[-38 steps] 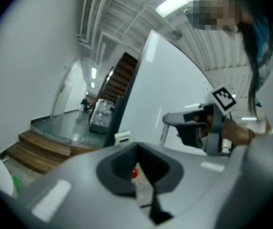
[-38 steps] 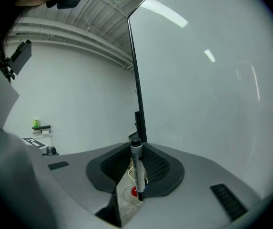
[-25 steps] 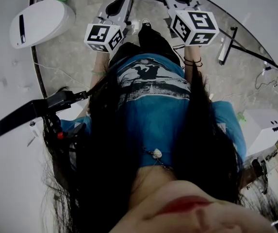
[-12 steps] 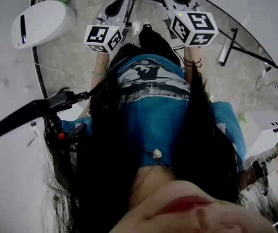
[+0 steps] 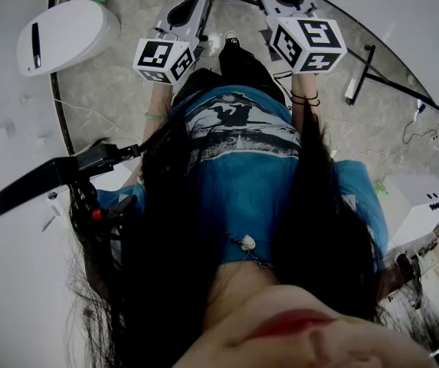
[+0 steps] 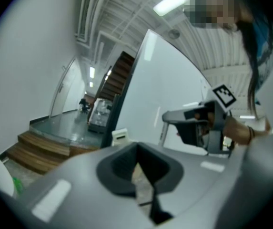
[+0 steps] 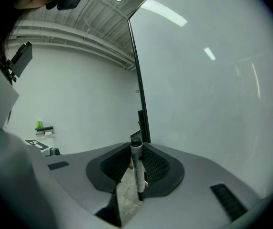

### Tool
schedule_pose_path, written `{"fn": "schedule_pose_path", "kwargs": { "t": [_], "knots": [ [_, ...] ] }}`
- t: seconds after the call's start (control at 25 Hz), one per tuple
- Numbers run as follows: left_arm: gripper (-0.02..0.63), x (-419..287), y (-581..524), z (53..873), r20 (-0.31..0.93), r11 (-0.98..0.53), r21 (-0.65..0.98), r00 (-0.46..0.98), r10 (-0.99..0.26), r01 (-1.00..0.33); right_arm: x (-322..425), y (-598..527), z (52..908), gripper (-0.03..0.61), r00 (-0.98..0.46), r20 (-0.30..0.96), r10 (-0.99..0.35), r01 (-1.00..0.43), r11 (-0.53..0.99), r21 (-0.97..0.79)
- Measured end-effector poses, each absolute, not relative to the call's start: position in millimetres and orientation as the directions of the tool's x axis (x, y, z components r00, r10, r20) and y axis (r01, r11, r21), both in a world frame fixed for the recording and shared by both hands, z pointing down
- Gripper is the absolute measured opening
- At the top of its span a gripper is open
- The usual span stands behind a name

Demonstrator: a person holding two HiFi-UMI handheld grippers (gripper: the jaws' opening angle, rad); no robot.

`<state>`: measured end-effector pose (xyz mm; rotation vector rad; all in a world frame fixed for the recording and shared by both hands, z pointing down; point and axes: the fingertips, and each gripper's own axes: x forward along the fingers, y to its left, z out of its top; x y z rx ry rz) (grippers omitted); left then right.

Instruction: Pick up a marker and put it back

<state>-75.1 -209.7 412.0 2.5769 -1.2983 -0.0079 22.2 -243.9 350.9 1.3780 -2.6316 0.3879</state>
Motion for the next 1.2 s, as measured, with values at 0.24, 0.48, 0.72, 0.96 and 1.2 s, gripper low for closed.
{"fn": "schedule_pose_path", "kwargs": {
  "t": [0.24, 0.48, 0.72, 0.96, 1.2],
  "knots": [
    [0.000, -69.5, -209.0, 411.3, 0.115, -0.593, 0.211, 0.622, -0.775, -0.777, 23.9, -254.4, 345.8, 0.083, -0.569, 0.243, -0.786, -0.822, 0.554, -0.135],
    [0.000, -75.0, -210.7, 412.3, 0.117, -0.576, 0.212, 0.606, -0.787, -0.789, 19.2, -274.2, 340.8, 0.082, -0.570, 0.247, -0.784, -0.817, 0.573, -0.068],
    [0.000, -82.0, -215.2, 412.1, 0.116, -0.546, 0.221, 0.578, -0.808, -0.808, 7.2, -291.8, 356.4, 0.081, -0.580, 0.310, -0.753, -0.792, 0.610, -0.002],
    [0.000, -91.5, -219.0, 412.3, 0.114, -0.512, 0.229, 0.545, -0.831, -0.828, -11.8, -298.1, 387.0, 0.083, -0.573, 0.410, -0.710, -0.744, 0.660, 0.102],
    [0.000, -99.6, -223.2, 411.8, 0.117, -0.482, 0.233, 0.516, -0.848, -0.845, -19.8, -300.5, 421.2, 0.083, -0.550, 0.508, -0.663, -0.699, 0.698, 0.153]
  ]
}}
